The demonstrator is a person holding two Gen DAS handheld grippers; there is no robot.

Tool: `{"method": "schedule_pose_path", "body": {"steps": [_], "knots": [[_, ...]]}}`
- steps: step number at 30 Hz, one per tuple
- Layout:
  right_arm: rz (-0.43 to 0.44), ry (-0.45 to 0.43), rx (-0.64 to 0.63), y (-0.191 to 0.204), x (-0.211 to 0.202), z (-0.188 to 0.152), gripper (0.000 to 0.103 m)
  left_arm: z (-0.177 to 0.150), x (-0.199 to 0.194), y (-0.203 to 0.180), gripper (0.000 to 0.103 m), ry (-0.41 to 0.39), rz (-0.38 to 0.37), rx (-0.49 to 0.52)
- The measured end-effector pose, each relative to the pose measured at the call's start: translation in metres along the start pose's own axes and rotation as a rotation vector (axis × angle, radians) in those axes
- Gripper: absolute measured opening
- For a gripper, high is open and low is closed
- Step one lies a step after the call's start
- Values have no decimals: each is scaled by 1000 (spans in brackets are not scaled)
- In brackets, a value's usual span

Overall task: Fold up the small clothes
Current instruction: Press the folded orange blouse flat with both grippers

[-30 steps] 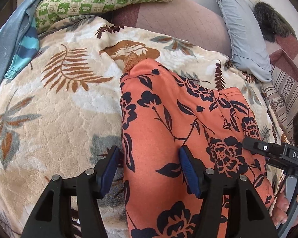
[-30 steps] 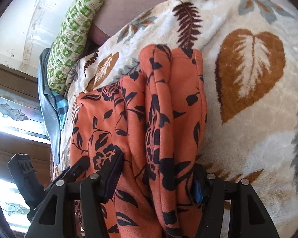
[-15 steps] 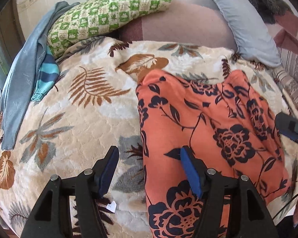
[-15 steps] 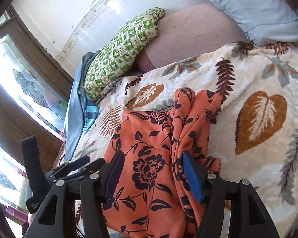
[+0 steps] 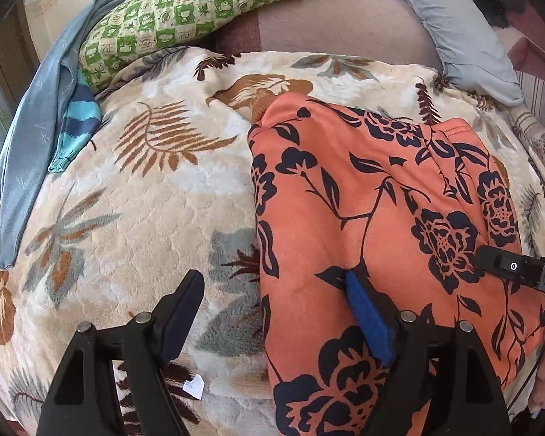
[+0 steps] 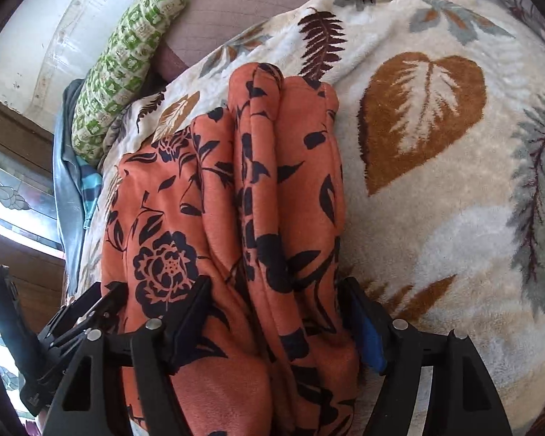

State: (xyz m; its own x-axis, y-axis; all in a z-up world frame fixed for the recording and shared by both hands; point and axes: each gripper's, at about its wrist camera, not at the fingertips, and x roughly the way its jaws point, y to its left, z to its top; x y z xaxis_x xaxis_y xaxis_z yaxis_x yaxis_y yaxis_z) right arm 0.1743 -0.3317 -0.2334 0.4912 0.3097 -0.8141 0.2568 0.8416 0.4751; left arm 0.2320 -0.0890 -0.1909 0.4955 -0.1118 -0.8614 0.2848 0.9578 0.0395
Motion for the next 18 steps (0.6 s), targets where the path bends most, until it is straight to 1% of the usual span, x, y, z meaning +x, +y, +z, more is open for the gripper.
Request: {"method": "schedule_pose_path", "body": {"steps": [3,8,11,14,16,17,18], "knots": [[-8,-17,-1,2,-1,-3,74,1,-1,-2,81,3,7,4],[-19,-46,7,1,-5,-12,74,-1,4,5,82,27,-35,-50],[-34,-59,-5,1,-8,-16,74,-4,8,5,86,24,-27,-60],[-37,-70,-3,0,-9,-18,74,-6,6,4,86,14,-24,-72],[-29,-82,-2,0,-10,-21,74,-8,4,7,85,10,-61,-103],[-22,-87,0,0,-10,-21,74,-11,3,10,83,13,-100,-143],[-12,-90,13,-2,-10,-22,74,-13,3,13,76,23,-159,-188]]}}
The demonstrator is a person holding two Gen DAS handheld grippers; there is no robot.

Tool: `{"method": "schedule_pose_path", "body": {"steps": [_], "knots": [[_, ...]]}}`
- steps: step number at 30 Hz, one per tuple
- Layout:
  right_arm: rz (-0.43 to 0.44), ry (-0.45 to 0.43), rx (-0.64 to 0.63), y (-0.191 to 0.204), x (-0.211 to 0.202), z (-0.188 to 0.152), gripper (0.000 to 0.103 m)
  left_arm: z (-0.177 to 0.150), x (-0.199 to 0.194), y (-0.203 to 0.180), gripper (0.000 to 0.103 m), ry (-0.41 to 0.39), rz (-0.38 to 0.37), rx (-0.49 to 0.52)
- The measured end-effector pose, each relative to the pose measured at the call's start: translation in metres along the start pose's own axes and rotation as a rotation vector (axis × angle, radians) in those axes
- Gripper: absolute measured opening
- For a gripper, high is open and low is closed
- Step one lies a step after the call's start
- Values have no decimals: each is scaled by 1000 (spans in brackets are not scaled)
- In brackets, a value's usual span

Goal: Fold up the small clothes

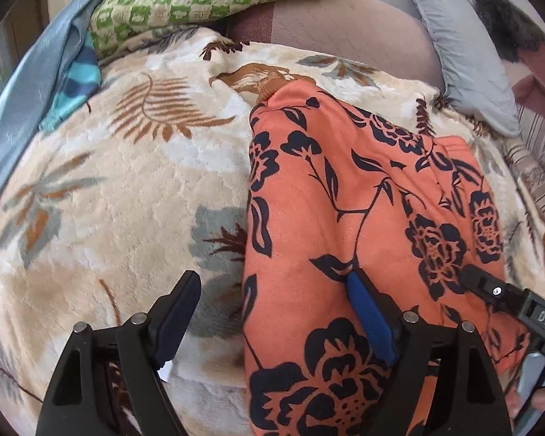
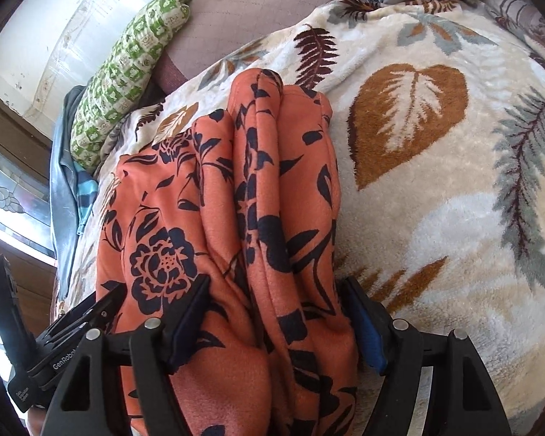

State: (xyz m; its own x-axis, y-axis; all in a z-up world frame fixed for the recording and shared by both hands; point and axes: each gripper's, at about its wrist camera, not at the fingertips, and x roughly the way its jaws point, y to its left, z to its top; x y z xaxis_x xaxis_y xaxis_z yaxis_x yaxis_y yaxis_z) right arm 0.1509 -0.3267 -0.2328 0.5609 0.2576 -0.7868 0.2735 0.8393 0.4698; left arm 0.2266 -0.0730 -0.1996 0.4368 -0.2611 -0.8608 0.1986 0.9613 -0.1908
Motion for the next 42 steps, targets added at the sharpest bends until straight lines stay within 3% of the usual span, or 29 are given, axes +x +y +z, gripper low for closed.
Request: {"method": "schedule_pose_path", "body": {"steps": [2,6,11,14,23,28,30,33,36,42], "knots": [[16,-8,26,-3,-1,-2,74,-4,1,2,68,27,-105,-68],[8,-27,30,-2,-2,-7,74,-12,-1,-5,68,-1,-84,-70],[38,-24,49,-9,-1,-8,75,-25,0,5,71,-14,-115,-108],[43,-17,43,-12,-3,-9,75,-34,-2,6,72,-65,-125,-53],[39,-13,61,-11,-21,-9,76,-22,-6,4,74,-106,-91,-83],[-41,-102,8,-3,-40,2,77,-9,-24,5,73,-195,15,-51],[-56,-156,15,-6,-52,8,77,-4,-31,7,73,-215,12,-64],[-24,-253,37,-11,-72,14,77,1,-43,8,74,-250,-5,-64],[61,-310,11,-6,-87,16,77,3,-55,-1,74,-292,2,-16],[283,-227,-74,27,-83,5,73,-2,-62,-19,74,-293,-7,93]]}}
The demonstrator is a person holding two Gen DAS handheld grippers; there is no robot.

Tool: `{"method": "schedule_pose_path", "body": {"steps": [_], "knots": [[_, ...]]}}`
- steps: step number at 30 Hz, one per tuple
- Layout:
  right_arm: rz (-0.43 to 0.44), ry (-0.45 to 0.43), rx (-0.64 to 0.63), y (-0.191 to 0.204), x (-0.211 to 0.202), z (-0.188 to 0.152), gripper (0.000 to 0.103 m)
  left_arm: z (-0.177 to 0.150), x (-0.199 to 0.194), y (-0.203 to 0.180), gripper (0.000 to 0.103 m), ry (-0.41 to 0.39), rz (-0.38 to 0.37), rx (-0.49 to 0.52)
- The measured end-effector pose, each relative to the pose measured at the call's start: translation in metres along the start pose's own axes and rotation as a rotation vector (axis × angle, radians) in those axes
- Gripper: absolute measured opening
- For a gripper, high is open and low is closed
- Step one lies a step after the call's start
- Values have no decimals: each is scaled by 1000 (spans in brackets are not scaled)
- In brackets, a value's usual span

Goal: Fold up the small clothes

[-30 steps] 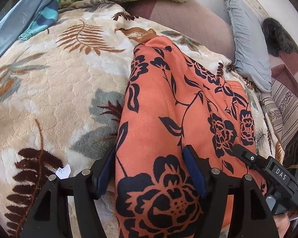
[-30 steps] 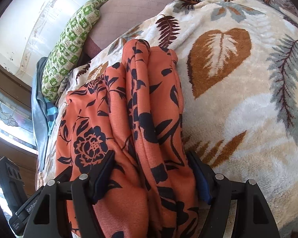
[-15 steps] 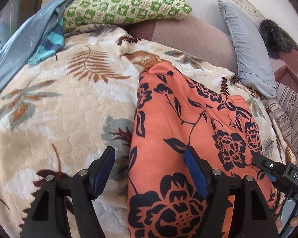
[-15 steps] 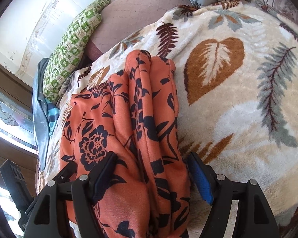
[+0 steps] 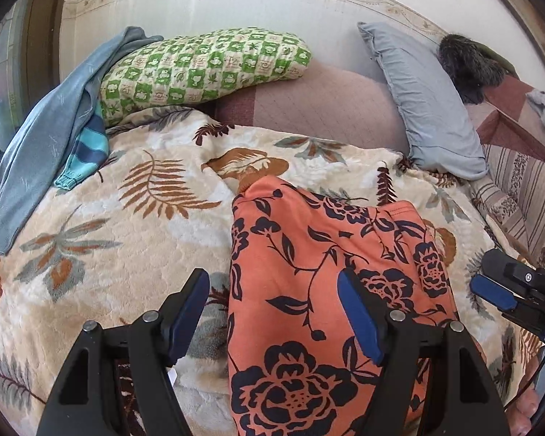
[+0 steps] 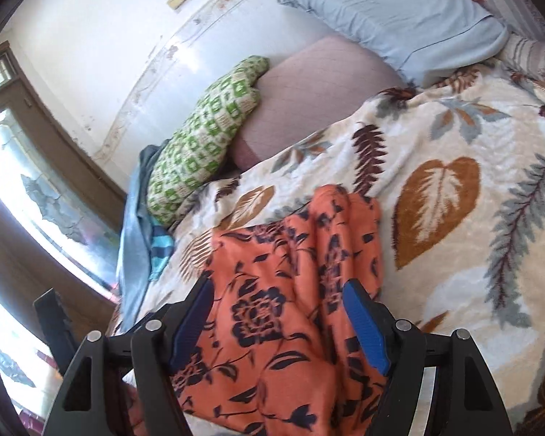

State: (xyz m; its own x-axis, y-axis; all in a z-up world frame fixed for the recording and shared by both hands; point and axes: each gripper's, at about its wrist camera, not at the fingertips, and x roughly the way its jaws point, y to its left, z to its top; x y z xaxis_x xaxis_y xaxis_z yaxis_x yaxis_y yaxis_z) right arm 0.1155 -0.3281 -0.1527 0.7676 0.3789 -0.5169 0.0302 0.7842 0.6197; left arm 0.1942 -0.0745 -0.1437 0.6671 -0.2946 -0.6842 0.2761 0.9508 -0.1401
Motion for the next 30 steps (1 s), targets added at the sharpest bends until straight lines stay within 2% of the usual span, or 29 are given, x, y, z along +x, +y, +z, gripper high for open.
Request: {"method": "schedule_pose_path", "body": {"steps": [2,5,7,9,12,15,18,22,25,30], "knots": [[32,65,21,4,12,-8,70,-4,3,-4,74,30,8,28],[33,163,62,1,32,-22,66,-11,12,-5,74,86,27,69],[2,196,73,-2,41,-27,65,-19,22,-6,74,146,53,106],[-17,210,96,-10,45,-27,59,-26,34,-2,74,202,67,112],[-42,229,127,-22,49,-28,47,-27,38,7,76,214,22,64],[-49,234,135,-27,50,-28,44,-27,40,12,81,223,4,42],[-62,243,107,-23,49,-24,43,-23,37,15,81,213,-9,18],[-26,216,107,-12,39,-6,43,-13,30,16,80,178,-1,19],[-22,176,53,4,35,20,43,-8,28,20,80,170,-12,-1],[-73,215,58,17,72,66,44,-8,39,20,80,203,-12,0]]}}
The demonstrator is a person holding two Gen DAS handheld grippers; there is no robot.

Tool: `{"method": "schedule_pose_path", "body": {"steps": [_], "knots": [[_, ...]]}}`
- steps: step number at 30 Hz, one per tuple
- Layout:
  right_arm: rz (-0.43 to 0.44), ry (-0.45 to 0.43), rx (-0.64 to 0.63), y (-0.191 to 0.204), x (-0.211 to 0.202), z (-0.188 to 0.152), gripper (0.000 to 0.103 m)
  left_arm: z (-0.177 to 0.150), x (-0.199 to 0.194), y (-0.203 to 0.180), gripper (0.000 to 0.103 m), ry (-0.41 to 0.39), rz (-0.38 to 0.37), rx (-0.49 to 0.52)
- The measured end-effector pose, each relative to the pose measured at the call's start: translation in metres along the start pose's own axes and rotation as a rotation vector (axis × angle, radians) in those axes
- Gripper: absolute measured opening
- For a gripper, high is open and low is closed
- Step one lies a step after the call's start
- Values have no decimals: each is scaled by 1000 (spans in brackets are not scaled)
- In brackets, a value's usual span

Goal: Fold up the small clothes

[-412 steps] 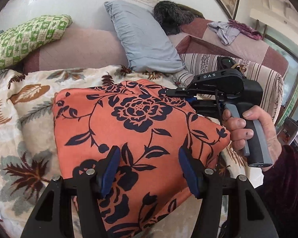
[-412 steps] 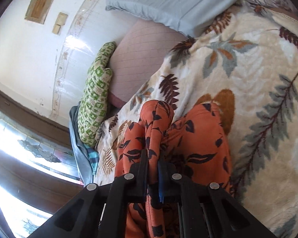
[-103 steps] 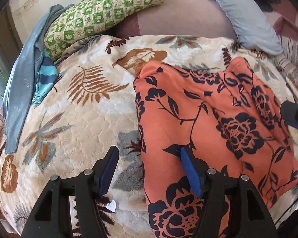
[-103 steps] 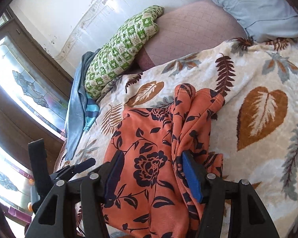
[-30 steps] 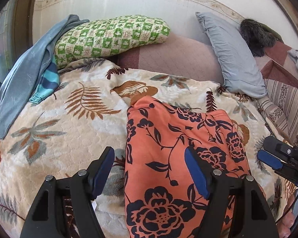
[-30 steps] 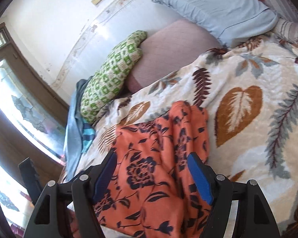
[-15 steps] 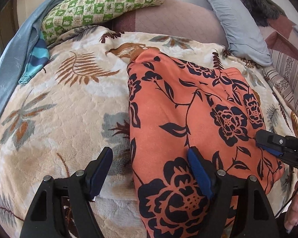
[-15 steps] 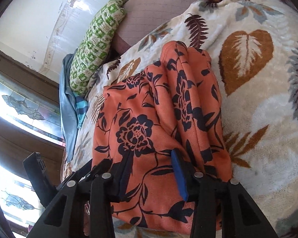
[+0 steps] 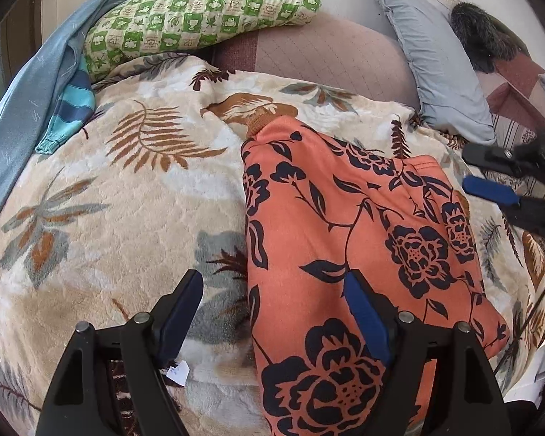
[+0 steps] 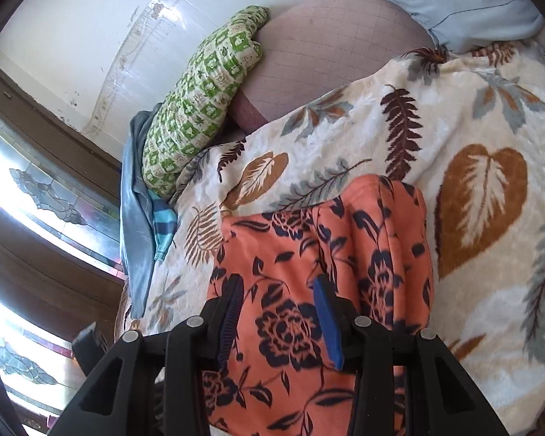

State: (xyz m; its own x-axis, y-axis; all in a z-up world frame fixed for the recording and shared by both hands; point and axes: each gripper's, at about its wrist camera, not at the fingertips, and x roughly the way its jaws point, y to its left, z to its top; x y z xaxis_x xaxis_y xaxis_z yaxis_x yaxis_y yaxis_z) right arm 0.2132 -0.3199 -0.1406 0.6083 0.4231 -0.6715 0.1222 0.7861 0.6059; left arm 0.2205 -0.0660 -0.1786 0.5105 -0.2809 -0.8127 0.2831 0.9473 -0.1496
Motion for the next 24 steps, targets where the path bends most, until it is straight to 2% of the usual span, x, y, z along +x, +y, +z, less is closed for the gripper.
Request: {"method": "schedule_pose_path", "body": {"steps": [2,5,8,10,14,17,24], "knots": [[-51,29,25,-3,20,15,44,-1,6,-2,80,19,21,25],[-48,98,100,-20,56,25,44,-1,11,-5,80,29,22,40],[-92,160,175,-46,93,26,44,-1,15,-7,81,34,24,54],[-55,154,210,-57,99,26,44,-1,17,-6,82,36,25,56],[-64,152,164,-46,79,27,44,0,15,-5,84,33,29,48],[-40,107,114,-31,46,19,52,-2,10,-10,84,10,59,74],[-16,68,5,-5,-22,-35,53,-9,3,-16,84,-12,95,110]]}}
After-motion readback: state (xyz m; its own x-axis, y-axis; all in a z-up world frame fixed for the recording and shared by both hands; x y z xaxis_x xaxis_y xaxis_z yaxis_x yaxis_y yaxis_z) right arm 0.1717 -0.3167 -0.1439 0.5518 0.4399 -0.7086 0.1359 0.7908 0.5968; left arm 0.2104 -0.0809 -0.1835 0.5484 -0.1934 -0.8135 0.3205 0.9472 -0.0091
